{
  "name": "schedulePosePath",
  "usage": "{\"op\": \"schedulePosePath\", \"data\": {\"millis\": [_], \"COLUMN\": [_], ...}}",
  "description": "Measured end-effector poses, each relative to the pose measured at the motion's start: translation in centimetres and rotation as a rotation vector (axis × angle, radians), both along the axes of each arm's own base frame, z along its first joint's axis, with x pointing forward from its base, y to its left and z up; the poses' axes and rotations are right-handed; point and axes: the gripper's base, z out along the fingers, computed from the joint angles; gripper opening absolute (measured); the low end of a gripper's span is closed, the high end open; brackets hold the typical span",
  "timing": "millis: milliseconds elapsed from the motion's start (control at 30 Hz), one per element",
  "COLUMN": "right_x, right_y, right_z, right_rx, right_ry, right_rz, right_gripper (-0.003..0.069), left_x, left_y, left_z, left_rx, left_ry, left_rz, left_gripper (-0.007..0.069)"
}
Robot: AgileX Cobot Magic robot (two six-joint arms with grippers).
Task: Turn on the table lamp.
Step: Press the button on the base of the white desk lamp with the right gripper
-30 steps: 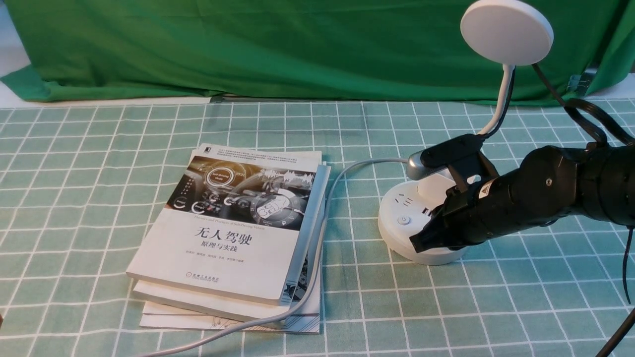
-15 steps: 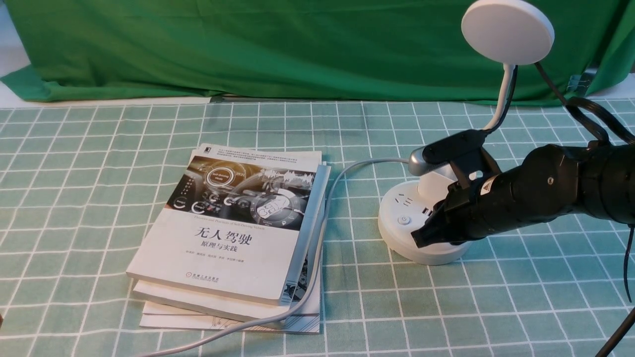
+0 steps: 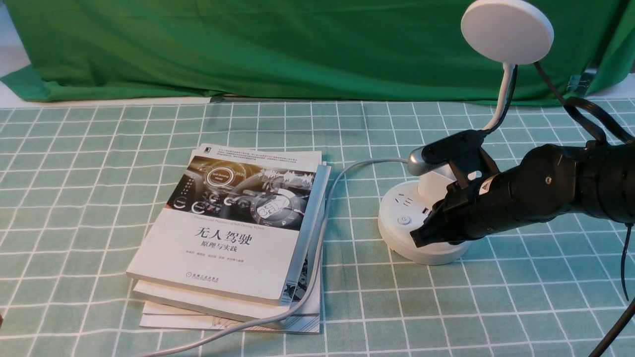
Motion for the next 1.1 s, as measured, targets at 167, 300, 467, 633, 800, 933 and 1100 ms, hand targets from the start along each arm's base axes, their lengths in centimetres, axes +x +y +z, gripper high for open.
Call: {"op": "schedulePosePath", "data": {"millis": [167, 300, 467, 633, 800, 933, 1100], "right_x": [0.3, 0.4, 0.4, 0.4, -0.1, -0.3, -0.3], "right_y": [0.1, 0.2, 0.2, 0.2, -0.1, -0.1, -0.1], "right_z": [-0.4, -0.7, -0.8, -0.3, 0.2, 0.3, 0.3], "right_rx": [0.002, -0.001, -0.004, 0.002, -0.011, -0.018, -0.019], "right_ry": [0.003, 0.011, 0.016, 0.003, 0.016, 0.020, 0.027], "right_rz": [-0.007, -0.004, -0.001, -0.001, 0.017, 0.024, 0.025], "right_gripper": [0.0032, 0.0032, 0.0032, 0.0032, 0.0032, 0.0032, 0.0032], "left_x": [0.0, 0.0, 0.0, 0.0, 0.0, 0.0, 0.0], "left_y": [0.0, 0.0, 0.0, 0.0, 0.0, 0.0, 0.0], "left_z": [0.0, 0.0, 0.0, 0.0, 0.0, 0.0, 0.0], "left_rx": [0.000, 0.000, 0.000, 0.000, 0.000, 0.000, 0.000], "left_ry": [0.000, 0.000, 0.000, 0.000, 0.000, 0.000, 0.000], "left_rz": [0.000, 0.000, 0.000, 0.000, 0.000, 0.000, 0.000], "left_gripper": [0.0021, 0.0021, 0.0021, 0.0021, 0.0021, 0.0021, 0.0021]}}
